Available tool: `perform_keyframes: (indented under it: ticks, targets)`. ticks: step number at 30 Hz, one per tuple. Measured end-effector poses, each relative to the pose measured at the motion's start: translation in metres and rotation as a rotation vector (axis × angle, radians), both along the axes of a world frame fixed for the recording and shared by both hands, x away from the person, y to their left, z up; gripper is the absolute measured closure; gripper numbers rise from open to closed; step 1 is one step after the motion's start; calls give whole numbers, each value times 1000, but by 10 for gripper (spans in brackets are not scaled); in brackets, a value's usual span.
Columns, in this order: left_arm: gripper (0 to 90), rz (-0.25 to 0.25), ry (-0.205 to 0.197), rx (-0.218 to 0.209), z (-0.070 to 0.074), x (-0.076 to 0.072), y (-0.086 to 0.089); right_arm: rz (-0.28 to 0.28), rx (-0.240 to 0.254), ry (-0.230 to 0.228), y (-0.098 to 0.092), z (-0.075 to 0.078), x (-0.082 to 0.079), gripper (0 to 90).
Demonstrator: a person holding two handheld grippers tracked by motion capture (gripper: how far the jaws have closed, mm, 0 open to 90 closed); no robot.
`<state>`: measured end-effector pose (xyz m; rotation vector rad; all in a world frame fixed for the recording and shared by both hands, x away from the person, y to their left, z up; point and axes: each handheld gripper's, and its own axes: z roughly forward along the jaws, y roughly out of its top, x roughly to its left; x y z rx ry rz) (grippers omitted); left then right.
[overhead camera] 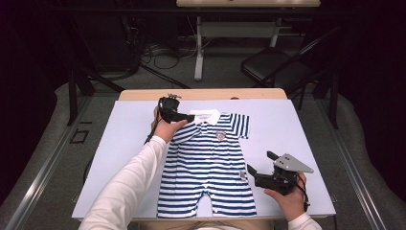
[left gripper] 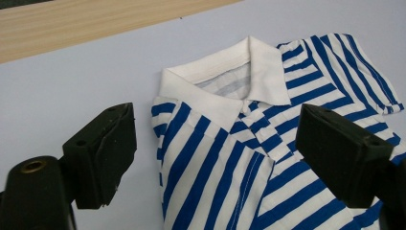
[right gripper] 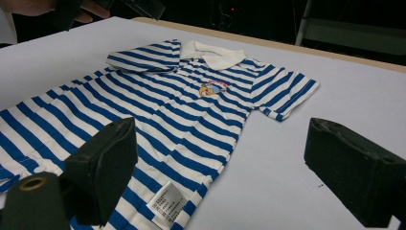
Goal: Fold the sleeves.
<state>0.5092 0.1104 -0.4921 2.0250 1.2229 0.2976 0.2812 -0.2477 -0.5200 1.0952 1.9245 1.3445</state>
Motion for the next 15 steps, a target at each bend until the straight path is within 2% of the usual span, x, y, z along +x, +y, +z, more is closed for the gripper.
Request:
perform_keyframes:
  ticks: [6,9,10,12,15]
  targets:
    - [87,10,11,-33,3,0,6,5,-6,11,3,0,3,110]
    - [3,32,5,-33,5,-1,9,8,-18,24,4,1,5,110]
    - [5,29,14,-46,6,-1,10,6,-19,23,4,1,5,110]
    - [4,31,5,-51,7,-2,12,4,-26,24,5,2,6,109]
    - [4,26,3,-45,9,-3,14,6,-29,25,5,5,7,110]
